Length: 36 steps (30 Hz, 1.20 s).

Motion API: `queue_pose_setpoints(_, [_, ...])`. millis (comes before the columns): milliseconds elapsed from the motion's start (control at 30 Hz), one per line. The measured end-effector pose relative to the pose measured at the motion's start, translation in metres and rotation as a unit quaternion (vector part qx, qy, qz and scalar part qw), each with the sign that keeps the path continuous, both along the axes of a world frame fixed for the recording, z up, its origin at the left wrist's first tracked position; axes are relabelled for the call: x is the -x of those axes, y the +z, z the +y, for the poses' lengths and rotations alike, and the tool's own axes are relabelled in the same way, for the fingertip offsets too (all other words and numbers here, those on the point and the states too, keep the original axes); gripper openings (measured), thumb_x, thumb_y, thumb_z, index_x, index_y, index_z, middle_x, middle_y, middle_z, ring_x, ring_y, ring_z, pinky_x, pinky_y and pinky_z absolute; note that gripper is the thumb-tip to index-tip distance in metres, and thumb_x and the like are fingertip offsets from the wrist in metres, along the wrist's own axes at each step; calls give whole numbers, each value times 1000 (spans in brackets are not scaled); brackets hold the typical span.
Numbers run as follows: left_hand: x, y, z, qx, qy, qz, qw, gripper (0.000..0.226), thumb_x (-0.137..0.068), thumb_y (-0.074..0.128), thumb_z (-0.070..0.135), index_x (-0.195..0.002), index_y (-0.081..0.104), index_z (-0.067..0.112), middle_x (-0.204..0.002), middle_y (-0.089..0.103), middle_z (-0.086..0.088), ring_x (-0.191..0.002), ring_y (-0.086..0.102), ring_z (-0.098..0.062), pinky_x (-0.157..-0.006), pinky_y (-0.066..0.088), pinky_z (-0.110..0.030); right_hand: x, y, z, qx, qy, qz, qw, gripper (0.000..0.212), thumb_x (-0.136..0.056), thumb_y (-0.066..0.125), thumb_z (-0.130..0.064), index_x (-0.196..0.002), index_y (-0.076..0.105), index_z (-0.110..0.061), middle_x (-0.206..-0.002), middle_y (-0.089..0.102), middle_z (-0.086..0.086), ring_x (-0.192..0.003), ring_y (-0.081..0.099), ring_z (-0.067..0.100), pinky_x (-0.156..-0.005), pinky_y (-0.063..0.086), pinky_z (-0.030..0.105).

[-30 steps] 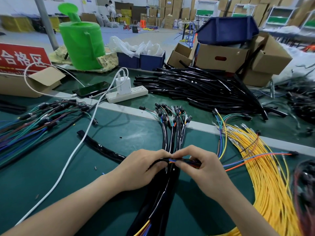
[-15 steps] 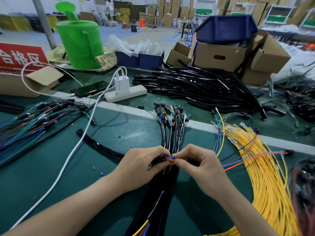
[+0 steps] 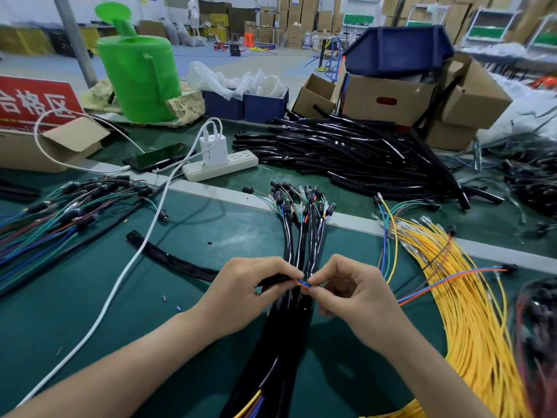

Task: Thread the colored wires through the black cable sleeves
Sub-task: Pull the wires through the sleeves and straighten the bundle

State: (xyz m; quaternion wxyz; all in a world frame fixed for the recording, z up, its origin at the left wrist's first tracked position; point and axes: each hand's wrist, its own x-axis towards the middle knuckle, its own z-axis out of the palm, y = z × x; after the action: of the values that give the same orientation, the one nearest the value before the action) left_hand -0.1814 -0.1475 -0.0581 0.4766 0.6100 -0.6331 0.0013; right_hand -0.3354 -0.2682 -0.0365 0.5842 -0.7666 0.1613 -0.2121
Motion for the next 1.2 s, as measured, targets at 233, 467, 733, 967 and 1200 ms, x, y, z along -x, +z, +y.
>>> queue_pose_setpoints(233, [-4,1,3,-86,-44,172,980,11,-80,73,15,-88,76,22,-79,74,8,-69,65,-3,-67,50,-18,0,2,1,8,3,0,1000,13,-78,71,6,-73,65,-4,-70,67,11,-59,57,5,-57,42,15])
queue_pose_setpoints(467, [-7,4,2,-169,-85,297,936,16,-77,72,-1,-82,73,14,-65,67,0,-53,51,-2,-51,41,-13,2,6,-1,6,45,45,998,15,-80,70,2,-84,71,-12,-77,72,3,-66,61,9,-62,45,19])
queue_pose_setpoints(733, [-12,6,2,-222,-122,316,915,17,-76,73,1,-84,72,16,-73,65,-14,-55,49,-12,-52,44,-17,3,9,-2,-33,86,69,993,22,-78,70,7,-73,69,-14,-67,68,1,-60,57,8,-59,47,21])
queue_pose_setpoints(967, [-12,4,1,-226,-95,291,925,12,-73,77,18,-84,74,21,-75,70,-14,-66,56,-14,-65,46,-30,2,8,-3,-35,79,63,994,22,-80,70,6,-73,69,-15,-68,67,4,-61,54,12,-59,43,26])
queue_pose_setpoints(1200, [-14,6,5,-197,-70,198,958,17,-91,60,21,-103,71,16,-81,74,4,-80,66,-5,-77,45,-13,0,6,-4,-45,22,7,999,26,-78,69,9,-69,69,-15,-75,72,15,-62,58,10,-56,41,17])
